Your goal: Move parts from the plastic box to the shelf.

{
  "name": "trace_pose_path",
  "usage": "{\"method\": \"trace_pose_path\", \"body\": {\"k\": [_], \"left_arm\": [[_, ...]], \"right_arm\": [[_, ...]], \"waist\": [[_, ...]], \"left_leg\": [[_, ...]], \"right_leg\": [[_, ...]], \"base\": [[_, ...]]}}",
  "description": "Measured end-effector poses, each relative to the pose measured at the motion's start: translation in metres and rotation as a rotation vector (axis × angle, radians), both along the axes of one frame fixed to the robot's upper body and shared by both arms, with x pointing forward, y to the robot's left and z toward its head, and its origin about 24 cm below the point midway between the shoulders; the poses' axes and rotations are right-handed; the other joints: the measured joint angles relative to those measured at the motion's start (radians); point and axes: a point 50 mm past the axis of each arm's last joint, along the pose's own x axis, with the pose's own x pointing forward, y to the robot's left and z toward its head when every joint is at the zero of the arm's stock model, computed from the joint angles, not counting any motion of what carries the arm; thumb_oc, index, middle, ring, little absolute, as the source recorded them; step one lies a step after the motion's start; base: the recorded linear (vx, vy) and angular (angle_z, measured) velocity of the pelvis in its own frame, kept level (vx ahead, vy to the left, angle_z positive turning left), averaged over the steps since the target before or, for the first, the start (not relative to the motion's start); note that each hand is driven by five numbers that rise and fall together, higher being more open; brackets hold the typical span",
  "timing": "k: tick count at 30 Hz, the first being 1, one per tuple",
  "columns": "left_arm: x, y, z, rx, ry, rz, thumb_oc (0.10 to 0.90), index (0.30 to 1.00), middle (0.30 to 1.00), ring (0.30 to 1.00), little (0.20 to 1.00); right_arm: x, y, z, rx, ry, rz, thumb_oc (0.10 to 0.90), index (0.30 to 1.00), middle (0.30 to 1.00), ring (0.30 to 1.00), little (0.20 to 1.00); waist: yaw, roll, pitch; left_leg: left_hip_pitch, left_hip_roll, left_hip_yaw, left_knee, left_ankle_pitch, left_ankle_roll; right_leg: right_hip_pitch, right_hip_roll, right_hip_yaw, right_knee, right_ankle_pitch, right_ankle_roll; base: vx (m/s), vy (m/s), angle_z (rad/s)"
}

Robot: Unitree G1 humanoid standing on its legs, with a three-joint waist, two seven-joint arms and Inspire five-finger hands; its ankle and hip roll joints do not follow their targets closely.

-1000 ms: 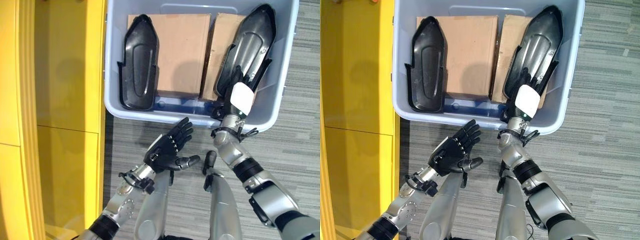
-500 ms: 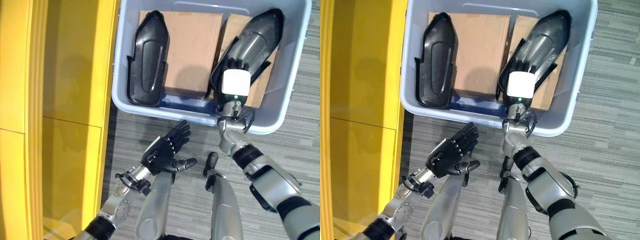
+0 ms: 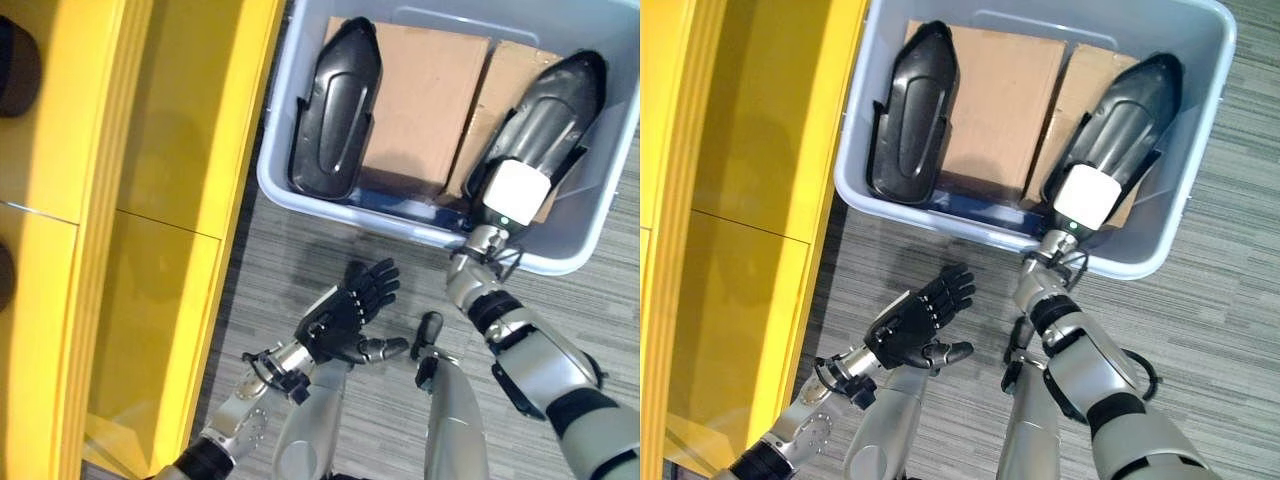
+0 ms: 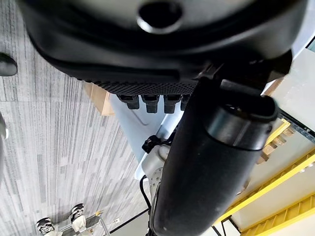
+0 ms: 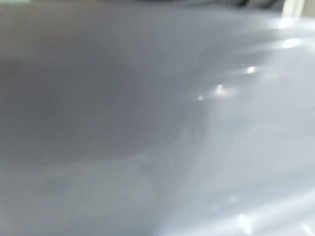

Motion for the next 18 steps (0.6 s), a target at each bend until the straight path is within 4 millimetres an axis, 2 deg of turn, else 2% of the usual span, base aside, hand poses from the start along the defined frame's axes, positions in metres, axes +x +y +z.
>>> {"method": "trace_pose_path", "body": {"k": [3,4,5,6,8,9,11,13,15,17,18], "left_arm": [[0.002,0.002,0.004,-0.004,-0.017,0.009,0.9,1.0,1.0,1.0,1.0],[0.003,0.002,0.004,-0.002,-0.019,0.009,0.9,1.0,1.0,1.0,1.0],[0.006,0.001,0.006,0.002,-0.027,0.005,0.9,1.0,1.0,1.0,1.0],[0.002,-0.001,0.002,0.006,-0.008,-0.005,0.9,1.0,1.0,1.0,1.0],[-0.001,-0.003,-0.002,0.006,0.006,-0.016,0.9,1.0,1.0,1.0,1.0],[-0.001,-0.003,-0.002,0.004,0.002,-0.018,0.9,1.0,1.0,1.0,1.0],[0.001,0.002,0.0,0.008,-0.005,0.0,0.9,1.0,1.0,1.0,1.0],[0.002,0.006,-0.001,0.016,-0.002,0.005,0.9,1.0,1.0,1.0,1.0],[0.0,0.01,-0.003,0.033,0.0,-0.01,0.9,1.0,1.0,1.0,1.0],[0.0,0.012,-0.002,0.032,-0.011,-0.028,0.9,1.0,1.0,1.0,1.0],[0.0,0.014,-0.001,0.029,-0.021,-0.037,0.9,1.0,1.0,1.0,1.0]], "right_arm": [[-0.001,-0.01,0.002,0.036,-0.015,-0.024,0.4,0.3,0.3,0.3,0.3],[-0.001,-0.011,0.002,0.039,-0.018,-0.025,0.4,0.3,0.3,0.3,0.3],[-0.001,-0.013,0.002,0.04,-0.017,-0.028,0.4,0.3,0.3,0.3,0.3],[-0.002,-0.015,-0.002,0.036,-0.009,-0.026,0.4,0.3,0.3,0.3,0.3],[-0.002,-0.013,-0.007,0.042,0.006,-0.009,0.4,0.3,0.3,0.3,0.3],[-0.002,-0.014,-0.007,0.049,0.003,-0.004,0.4,0.3,0.3,0.3,0.3],[0.001,-0.01,-0.001,0.044,-0.007,0.018,0.4,0.3,0.3,0.3,0.3],[0.001,-0.012,0.0,0.016,-0.005,0.041,0.4,0.3,0.3,0.3,0.3],[-0.001,-0.009,-0.01,-0.01,0.036,0.076,0.4,0.3,0.3,0.3,0.3],[-0.001,-0.008,-0.01,-0.057,0.048,0.112,0.4,0.3,0.3,0.3,0.3],[-0.004,-0.008,-0.014,-0.113,0.069,0.147,0.4,0.3,0.3,0.3,0.3]], "waist": [[0.004,0.0,0.0],[0.002,0.0,0.0],[-0.003,0.0,0.0],[0.008,0.007,-0.002],[0.0,0.015,-0.01],[-0.011,0.017,-0.013],[-0.02,0.027,-0.017],[-0.019,0.029,-0.017],[-0.019,0.042,-0.016],[-0.024,0.05,-0.016],[-0.028,0.051,-0.017]], "left_leg": [[0.0,-0.008,0.008,-0.003,-0.003,-0.004],[-0.001,-0.01,0.01,0.0,-0.015,-0.019],[-0.023,-0.02,0.014,0.054,-0.041,-0.011],[-0.03,-0.016,0.014,0.148,-0.075,0.027],[-0.017,-0.015,0.036,0.131,-0.052,0.039],[-0.013,-0.018,0.049,0.116,-0.046,0.041],[-0.012,-0.007,0.044,0.103,-0.037,0.044],[0.014,0.003,0.044,0.073,-0.03,0.04],[0.053,0.017,0.045,0.059,0.009,0.049],[0.089,0.022,0.051,0.042,0.014,0.049],[0.121,0.025,0.057,0.027,0.051,0.061]], "right_leg": [[-0.008,-0.007,0.009,0.02,-0.002,0.003],[-0.007,-0.014,0.014,0.01,-0.002,0.002],[-0.003,-0.027,0.008,0.001,0.001,-0.001],[0.002,-0.023,0.011,0.012,0.004,0.004],[0.0,-0.018,0.022,0.058,-0.005,0.011],[-0.003,-0.01,0.004,0.096,-0.022,-0.014],[0.011,0.004,-0.006,0.069,-0.026,-0.006],[0.033,0.012,-0.012,0.042,-0.002,-0.019],[0.068,0.028,-0.012,0.033,-0.003,-0.019],[0.095,0.033,-0.001,0.023,-0.006,-0.021],[0.118,0.04,0.003,0.019,-0.003,-0.01]], "base": [[-0.03,-0.025,0.15],[-0.03,-0.019,0.11],[-0.03,-0.014,-0.1],[-0.02,-0.009,-0.31],[-0.1,0.002,-0.23],[-0.1,0.003,0.11],[-0.05,-0.014,0.06],[-0.04,-0.015,-0.08],[-0.03,-0.011,-0.17],[-0.03,-0.016,-0.2],[-0.03,-0.029,-0.18]]}}
